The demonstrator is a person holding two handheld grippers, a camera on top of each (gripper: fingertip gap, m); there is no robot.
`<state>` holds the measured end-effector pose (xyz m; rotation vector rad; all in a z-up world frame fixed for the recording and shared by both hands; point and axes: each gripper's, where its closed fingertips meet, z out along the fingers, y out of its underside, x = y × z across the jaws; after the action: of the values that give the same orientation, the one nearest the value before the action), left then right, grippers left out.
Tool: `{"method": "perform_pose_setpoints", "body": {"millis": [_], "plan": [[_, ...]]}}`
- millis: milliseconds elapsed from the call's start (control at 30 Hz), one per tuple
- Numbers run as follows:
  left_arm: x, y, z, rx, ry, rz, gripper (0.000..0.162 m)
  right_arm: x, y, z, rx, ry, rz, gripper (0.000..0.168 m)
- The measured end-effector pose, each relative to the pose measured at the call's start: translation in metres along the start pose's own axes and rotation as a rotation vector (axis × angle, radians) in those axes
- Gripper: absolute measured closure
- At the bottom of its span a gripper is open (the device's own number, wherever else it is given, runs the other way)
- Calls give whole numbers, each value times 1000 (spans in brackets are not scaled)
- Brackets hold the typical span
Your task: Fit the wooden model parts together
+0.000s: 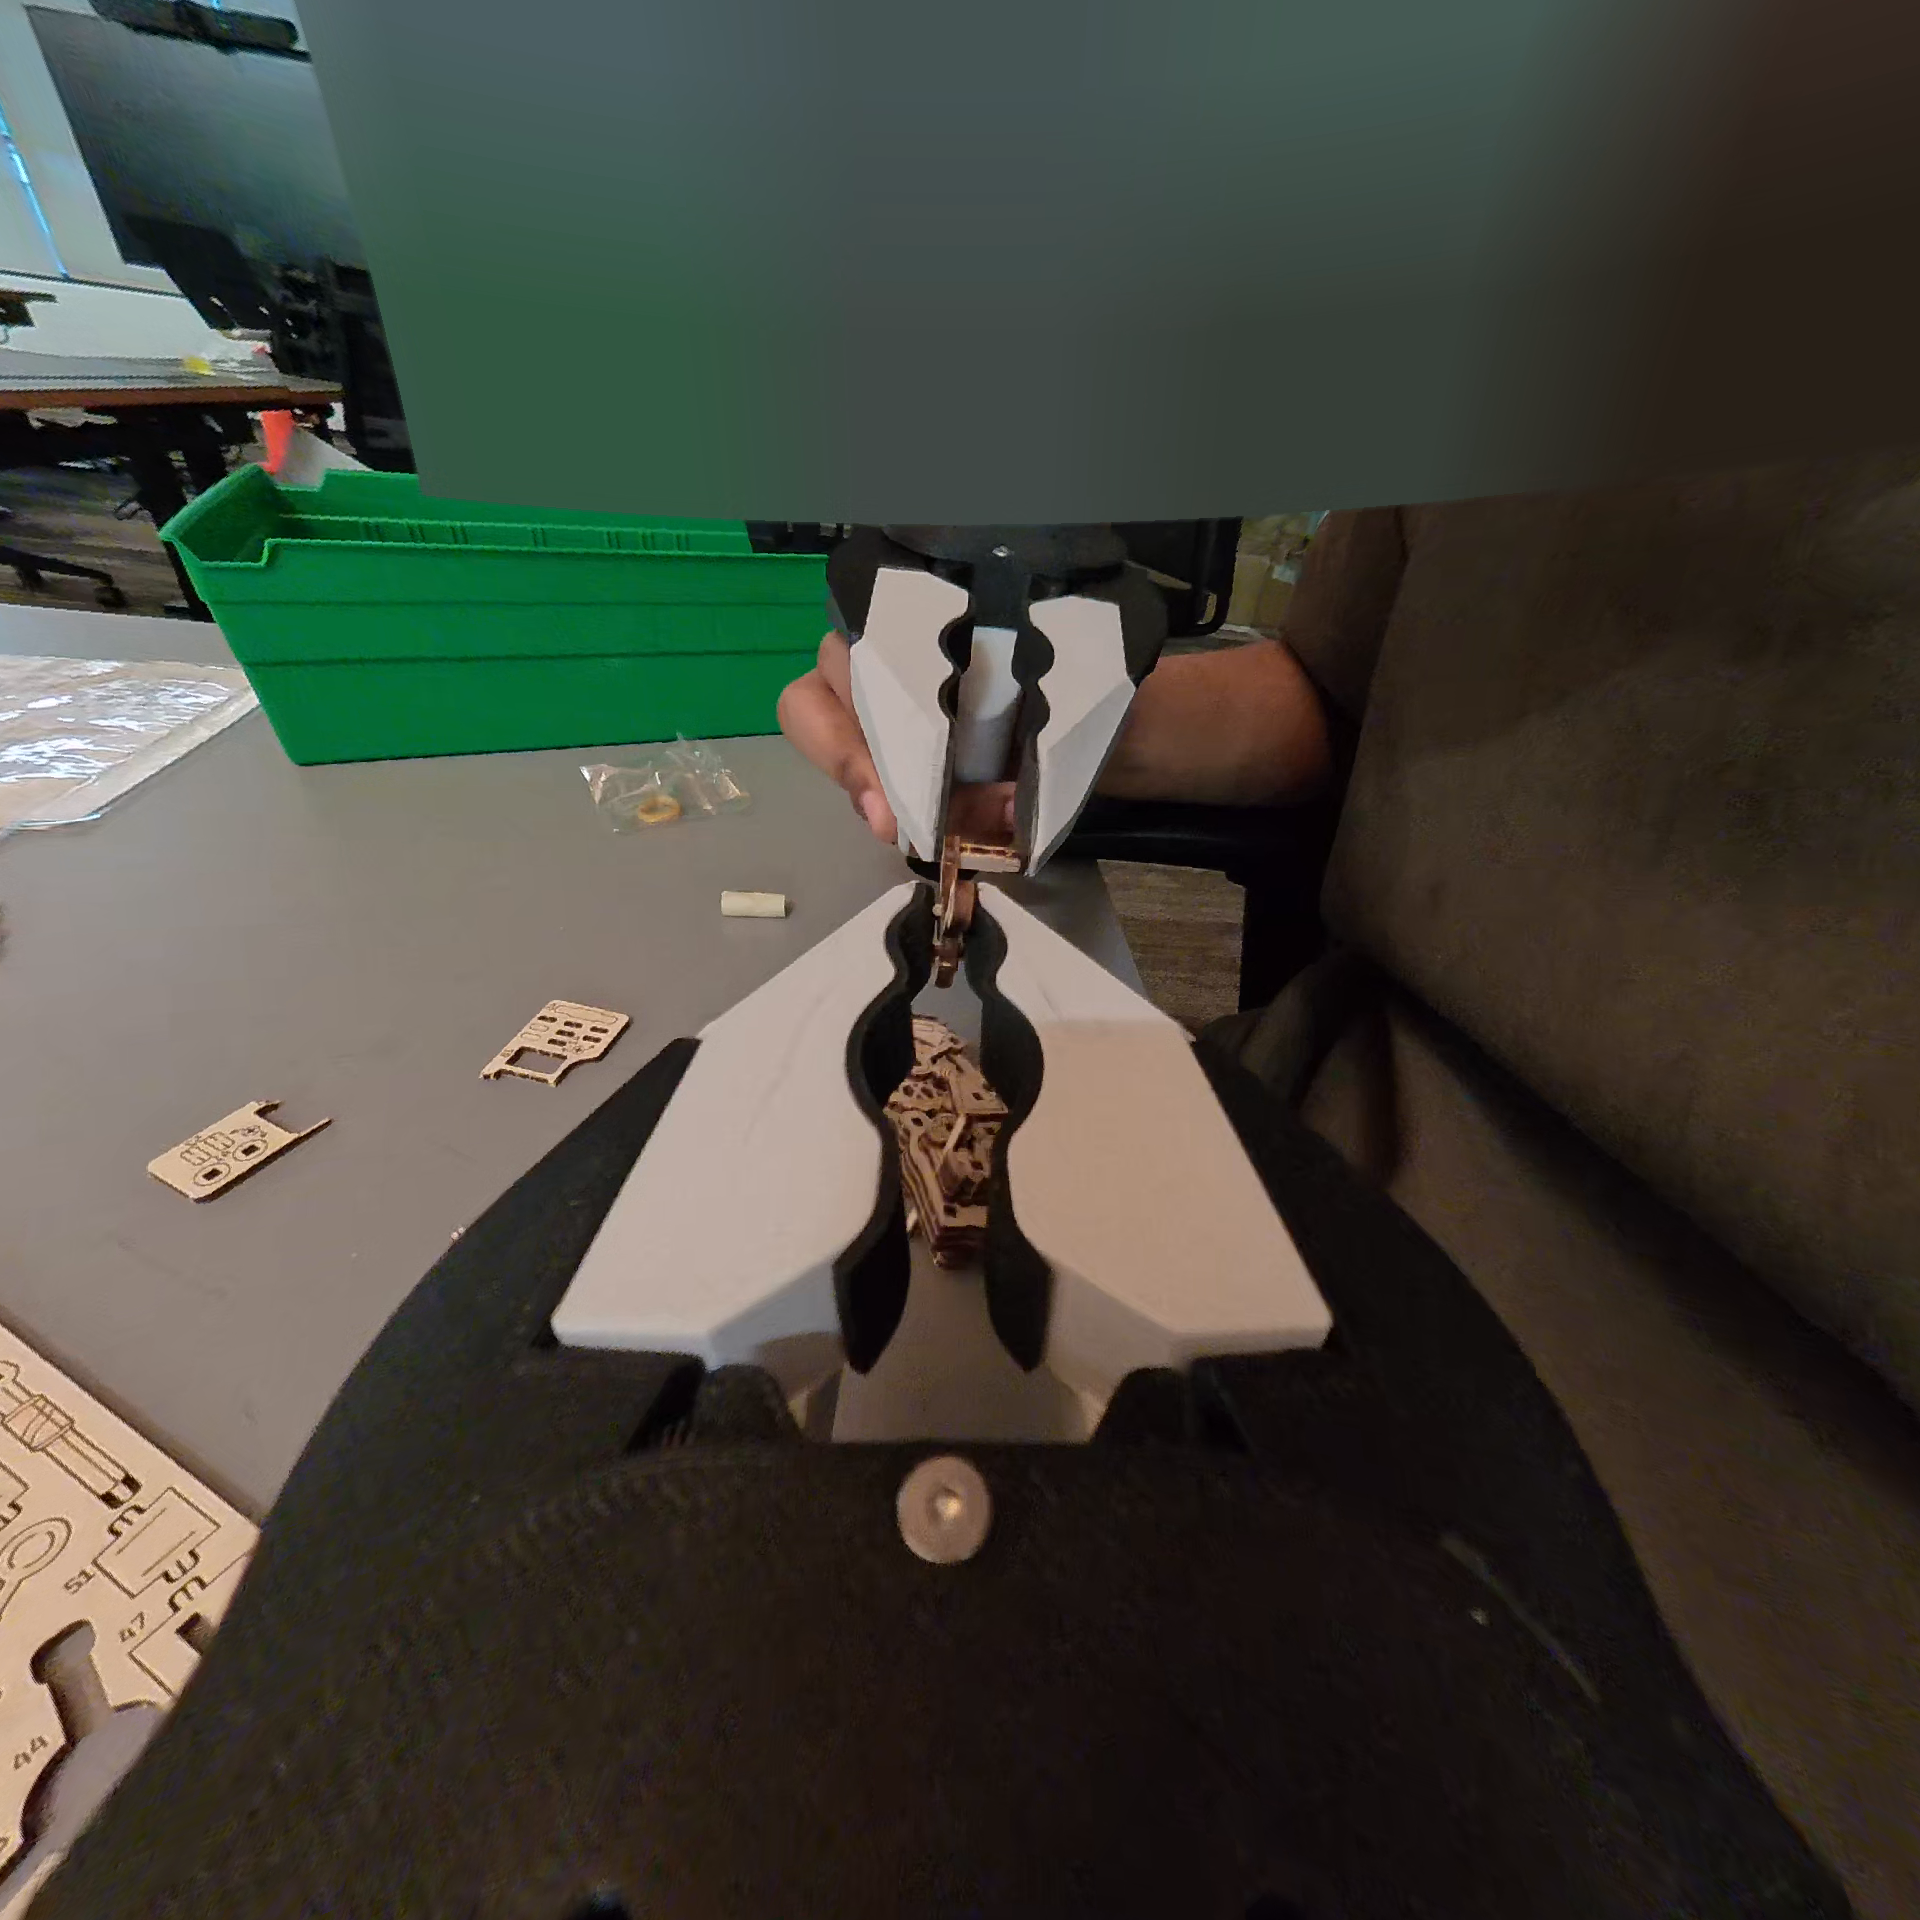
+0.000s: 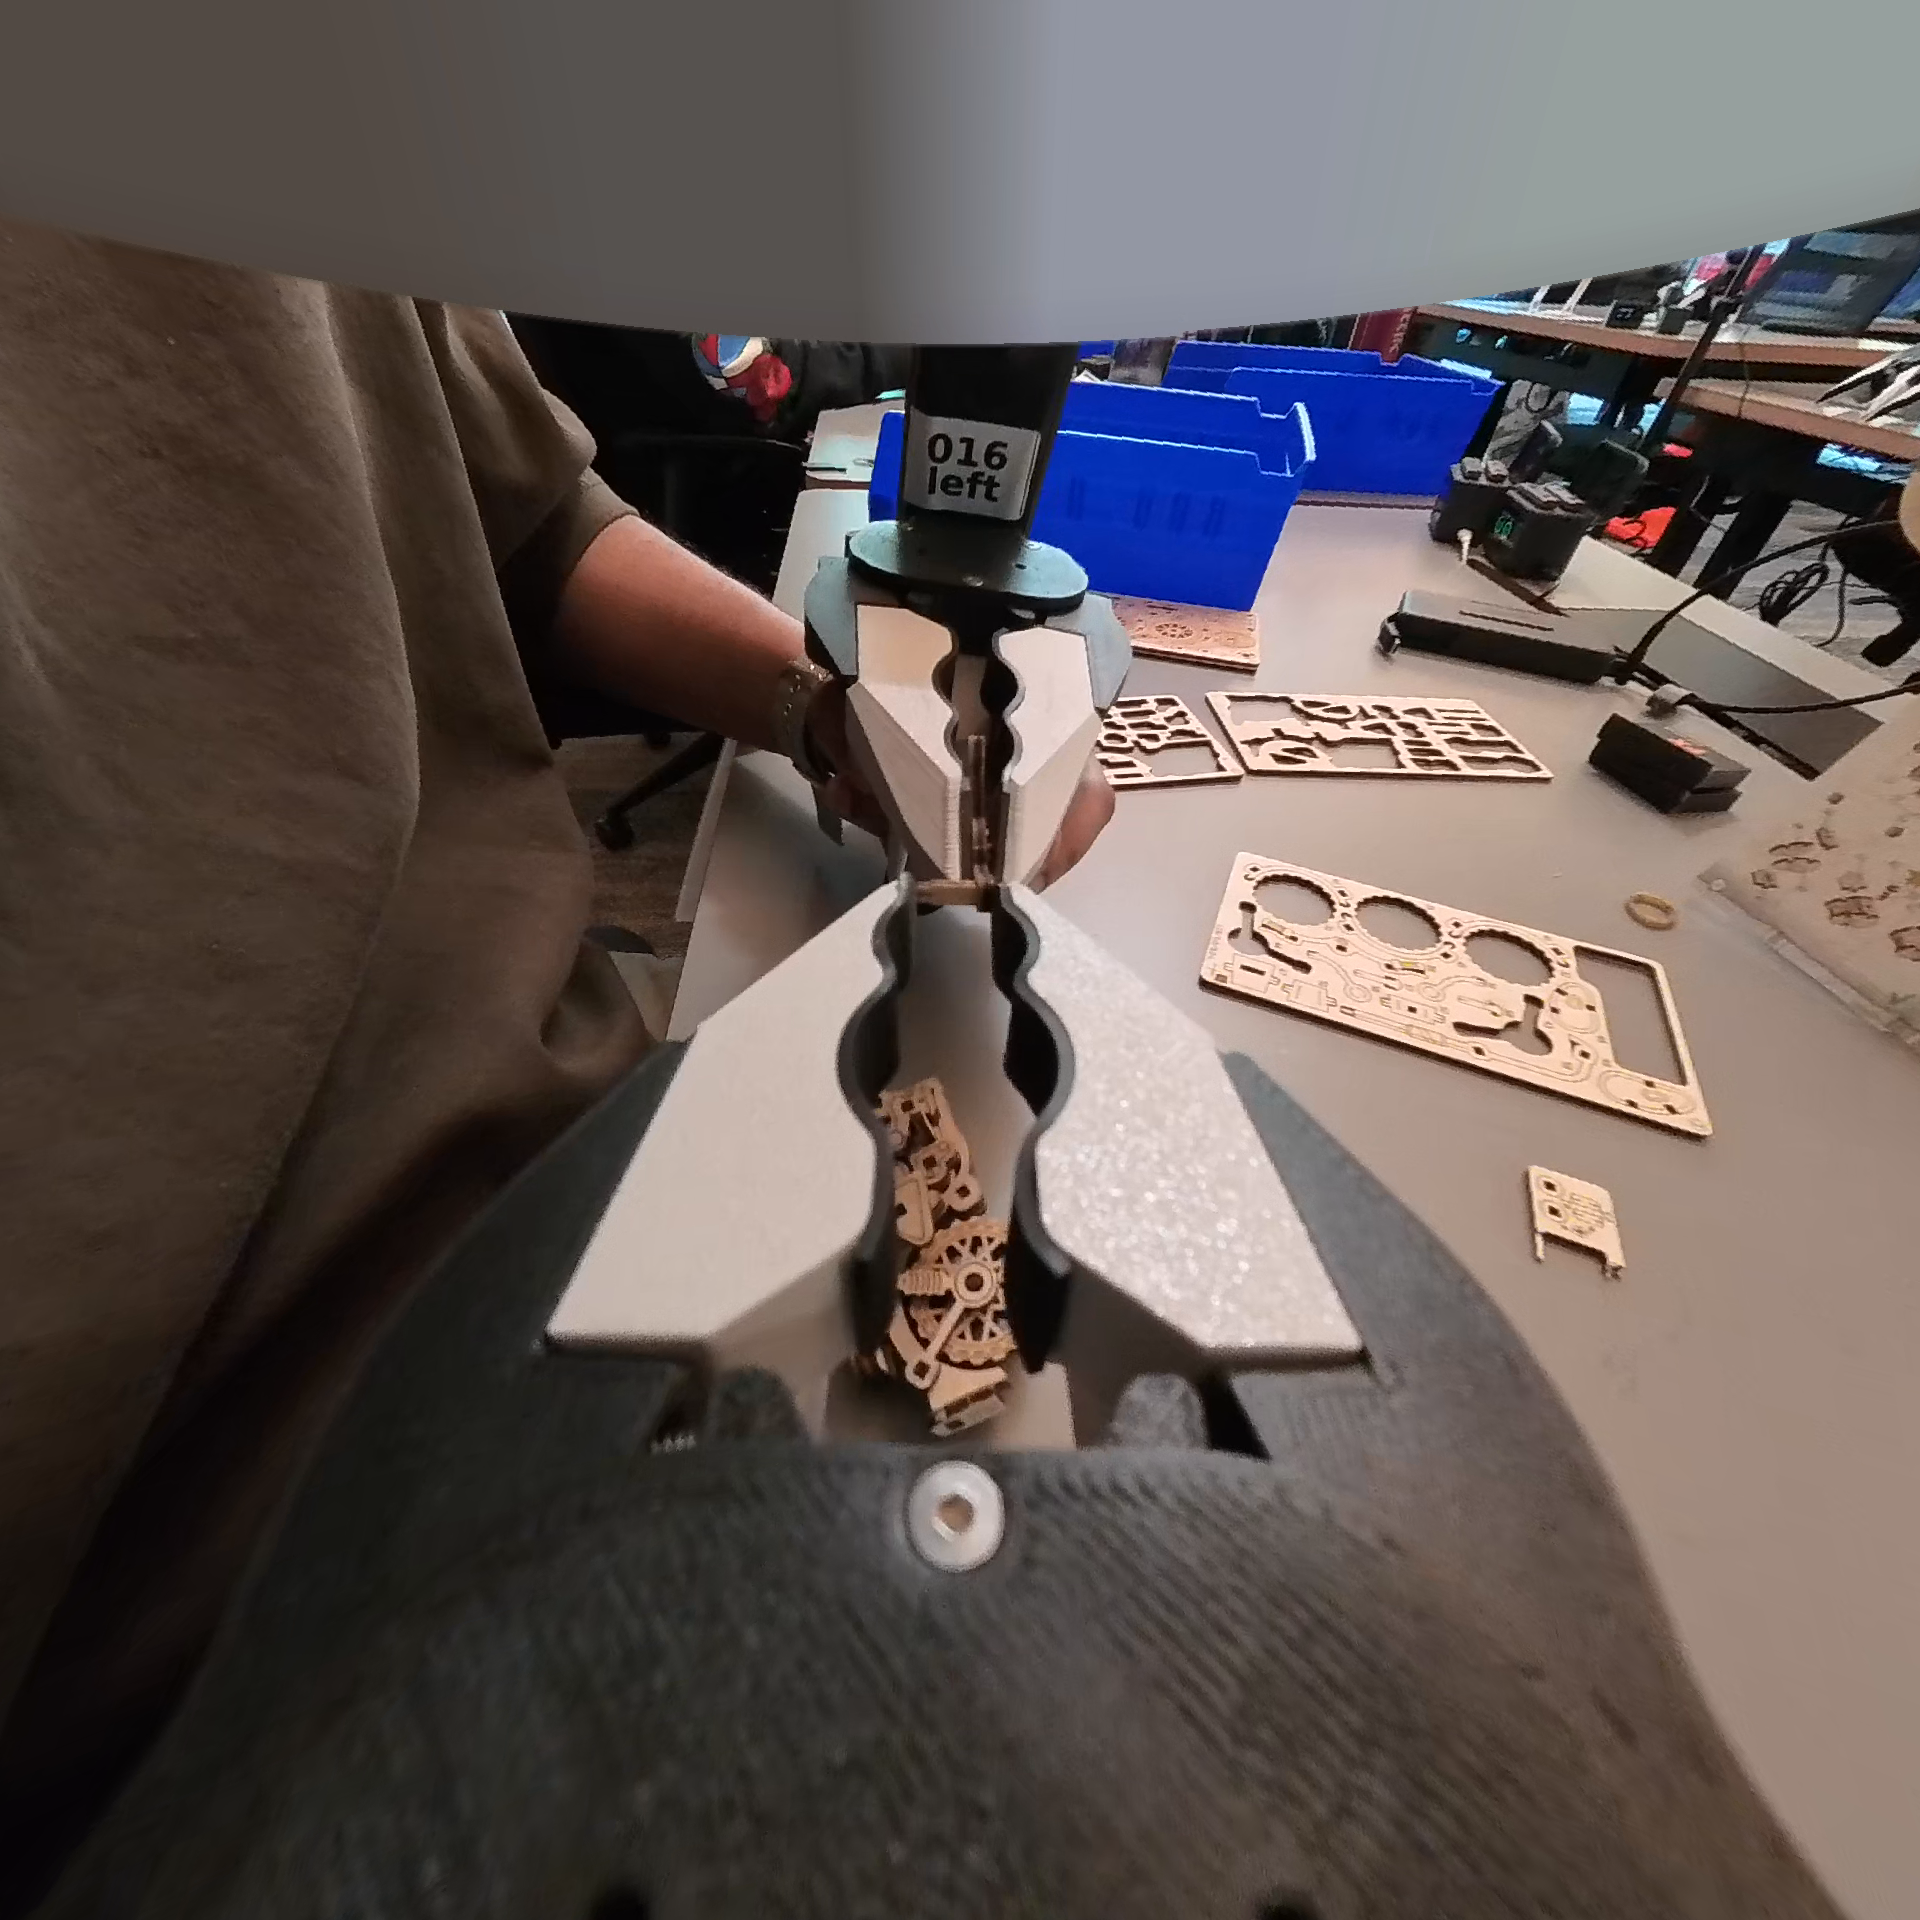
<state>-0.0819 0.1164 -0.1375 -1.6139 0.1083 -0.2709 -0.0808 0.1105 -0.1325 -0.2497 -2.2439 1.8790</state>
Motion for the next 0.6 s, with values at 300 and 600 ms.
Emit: {"method": "perform_pose_setpoints", "body": {"millis": [300, 600], "plan": [[0, 1, 1, -6, -7, 7, 161, 0, 1, 0, -21, -9, 6, 156], [0, 3, 1, -18, -13, 16, 162, 0, 4, 0, -37, -21, 18, 156]]}}
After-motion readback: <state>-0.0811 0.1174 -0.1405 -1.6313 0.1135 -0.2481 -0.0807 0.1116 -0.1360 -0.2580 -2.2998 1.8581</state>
